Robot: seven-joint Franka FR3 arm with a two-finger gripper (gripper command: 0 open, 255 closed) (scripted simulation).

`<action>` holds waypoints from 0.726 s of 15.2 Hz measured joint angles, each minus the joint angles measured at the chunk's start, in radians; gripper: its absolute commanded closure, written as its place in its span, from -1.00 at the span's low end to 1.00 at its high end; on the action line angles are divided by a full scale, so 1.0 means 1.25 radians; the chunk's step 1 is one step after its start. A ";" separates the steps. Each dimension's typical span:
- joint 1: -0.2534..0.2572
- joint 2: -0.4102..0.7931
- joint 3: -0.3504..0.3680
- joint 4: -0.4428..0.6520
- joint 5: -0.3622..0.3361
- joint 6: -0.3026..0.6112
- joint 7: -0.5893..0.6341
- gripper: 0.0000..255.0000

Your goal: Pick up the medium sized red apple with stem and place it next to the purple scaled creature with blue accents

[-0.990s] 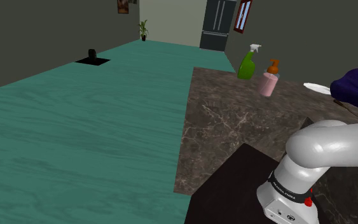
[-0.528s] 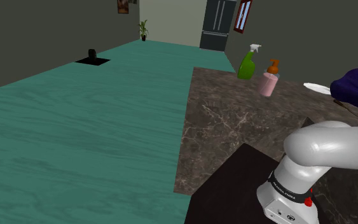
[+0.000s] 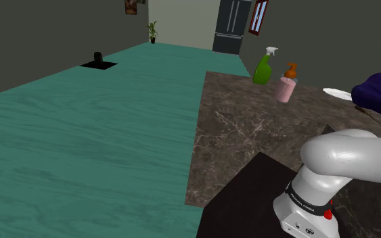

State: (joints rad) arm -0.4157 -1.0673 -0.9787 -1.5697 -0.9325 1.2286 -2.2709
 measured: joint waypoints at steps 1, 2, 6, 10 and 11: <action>-0.004 -0.007 -0.001 -0.012 -0.003 0.006 0.002 1.00; -0.009 -0.014 -0.004 -0.025 -0.006 0.012 0.004 1.00; -0.028 -0.043 -0.010 -0.077 -0.019 0.037 0.015 1.00; -0.049 -0.074 -0.019 -0.135 -0.033 0.064 0.027 1.00; -0.052 -0.080 -0.022 -0.147 -0.037 0.070 0.029 1.00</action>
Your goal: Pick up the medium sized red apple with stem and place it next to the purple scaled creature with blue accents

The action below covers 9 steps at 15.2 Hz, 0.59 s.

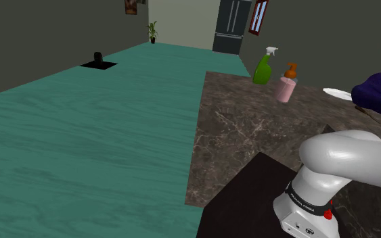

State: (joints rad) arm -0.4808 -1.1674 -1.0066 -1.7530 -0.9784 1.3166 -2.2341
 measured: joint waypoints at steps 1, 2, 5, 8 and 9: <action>-0.005 -0.007 -0.002 -0.013 -0.004 0.006 0.002 1.00; -0.008 -0.013 -0.006 -0.024 -0.008 0.013 0.004 1.00; -0.020 -0.032 -0.016 -0.057 -0.019 0.030 0.011 1.00; -0.027 -0.048 -0.031 -0.084 -0.034 0.048 0.014 1.00; -0.032 -0.054 -0.033 -0.095 -0.037 0.052 0.016 1.00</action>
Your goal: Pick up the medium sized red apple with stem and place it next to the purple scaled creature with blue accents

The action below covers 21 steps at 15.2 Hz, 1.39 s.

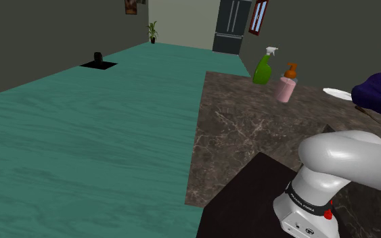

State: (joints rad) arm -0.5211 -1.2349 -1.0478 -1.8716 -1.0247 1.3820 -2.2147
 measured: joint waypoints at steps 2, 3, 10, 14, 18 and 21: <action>-0.008 -0.013 -0.010 -0.022 -0.010 0.013 0.003 1.00; -0.012 -0.019 -0.015 -0.034 -0.015 0.019 0.006 1.00; -0.028 -0.049 -0.044 -0.085 -0.044 0.053 0.014 1.00; -0.029 -0.050 -0.045 -0.087 -0.045 0.054 0.014 1.00; -0.029 -0.050 -0.045 -0.087 -0.046 0.054 0.014 -1.00; -0.029 -0.050 -0.045 -0.087 -0.046 0.054 0.014 -1.00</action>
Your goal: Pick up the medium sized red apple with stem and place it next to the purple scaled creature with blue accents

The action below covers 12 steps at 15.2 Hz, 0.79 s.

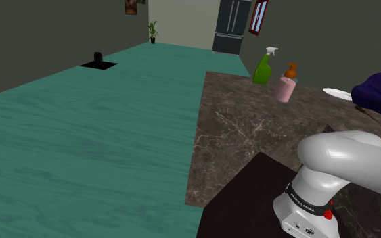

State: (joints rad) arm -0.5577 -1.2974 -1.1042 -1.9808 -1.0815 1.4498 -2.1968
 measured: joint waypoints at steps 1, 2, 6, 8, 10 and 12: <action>0.000 0.000 0.000 0.000 0.000 0.000 0.000 -1.00; 0.002 0.005 0.007 0.011 0.006 -0.008 -0.003 -1.00; 0.010 0.037 0.046 0.066 0.040 -0.051 -0.017 -1.00; 0.012 0.041 0.051 0.073 0.045 -0.056 -0.018 -1.00; 0.012 0.043 0.053 0.075 0.047 -0.058 -0.018 -1.00; 0.012 0.043 0.053 0.075 0.047 -0.058 -0.018 -1.00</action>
